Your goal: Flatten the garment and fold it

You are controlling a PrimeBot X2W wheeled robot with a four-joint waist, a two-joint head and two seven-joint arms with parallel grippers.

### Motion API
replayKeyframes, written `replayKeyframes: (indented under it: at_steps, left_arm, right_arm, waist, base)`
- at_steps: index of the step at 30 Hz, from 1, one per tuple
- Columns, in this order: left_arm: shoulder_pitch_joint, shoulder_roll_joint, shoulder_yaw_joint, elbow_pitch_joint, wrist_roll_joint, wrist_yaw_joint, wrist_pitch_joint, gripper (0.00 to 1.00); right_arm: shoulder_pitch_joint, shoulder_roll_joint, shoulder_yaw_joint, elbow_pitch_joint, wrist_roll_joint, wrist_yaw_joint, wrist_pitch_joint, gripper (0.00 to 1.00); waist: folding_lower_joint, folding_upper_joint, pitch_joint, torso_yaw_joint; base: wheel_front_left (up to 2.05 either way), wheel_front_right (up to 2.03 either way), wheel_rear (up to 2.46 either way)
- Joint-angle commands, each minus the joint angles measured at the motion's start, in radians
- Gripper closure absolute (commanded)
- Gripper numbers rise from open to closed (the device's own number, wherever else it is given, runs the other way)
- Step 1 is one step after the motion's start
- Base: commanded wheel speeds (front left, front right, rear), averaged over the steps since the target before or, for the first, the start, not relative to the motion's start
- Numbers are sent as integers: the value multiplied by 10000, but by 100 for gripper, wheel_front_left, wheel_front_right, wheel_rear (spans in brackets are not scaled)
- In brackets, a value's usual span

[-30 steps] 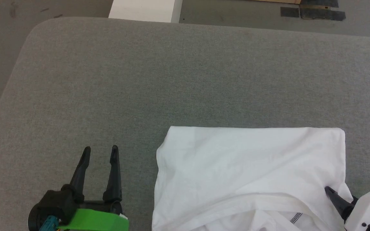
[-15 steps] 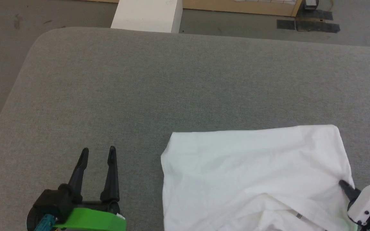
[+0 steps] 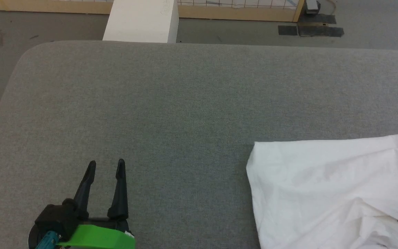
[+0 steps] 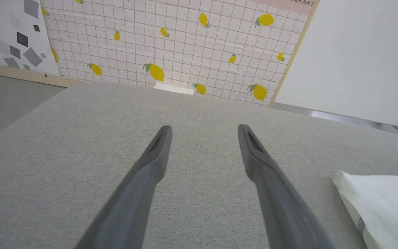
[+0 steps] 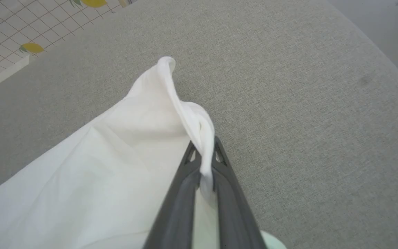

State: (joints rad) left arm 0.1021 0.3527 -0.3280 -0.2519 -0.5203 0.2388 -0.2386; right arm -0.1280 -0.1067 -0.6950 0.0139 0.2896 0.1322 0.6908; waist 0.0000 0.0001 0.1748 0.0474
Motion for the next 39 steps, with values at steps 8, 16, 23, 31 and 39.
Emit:
replayKeyframes:
  at_steps: [8, 16, 23, 31, 39]
  left_arm:
    - [-87, -41, -41, 76, -36, 29, 10, 0]
    - [-141, -196, -71, 237, -105, -67, -67, 0]
    - [-193, -390, -56, 395, -157, -193, -139, 0]
    - [-330, -576, -88, 576, -117, -371, -186, 0]
    - [-498, -723, -199, 767, -114, -526, -200, 0]
  right_arm:
    - [142, 281, 1273, -992, 483, -15, 685, 100]
    - [1088, 541, 3715, -2717, 1692, -15, 1980, 100]
    - [1508, 561, 5408, -3731, 1969, -15, 2590, 100]
    - [1285, 563, 6977, -3056, 2005, -15, 2799, 100]
    - [851, 564, 7320, -879, 1232, -15, 2296, 100]
  waist:
    - [0, -1, -41, -68]
    - [0, -1, -138, 105]
    - [0, -1, -85, 376]
    - [0, -1, -12, 673]
    - [0, -1, 87, 1067]
  base:
    - [0, 0, 0]
    - [0, 0, 0]
    - [0, 0, 0]
    - [0, 0, 0]
    - [0, 0, 0]
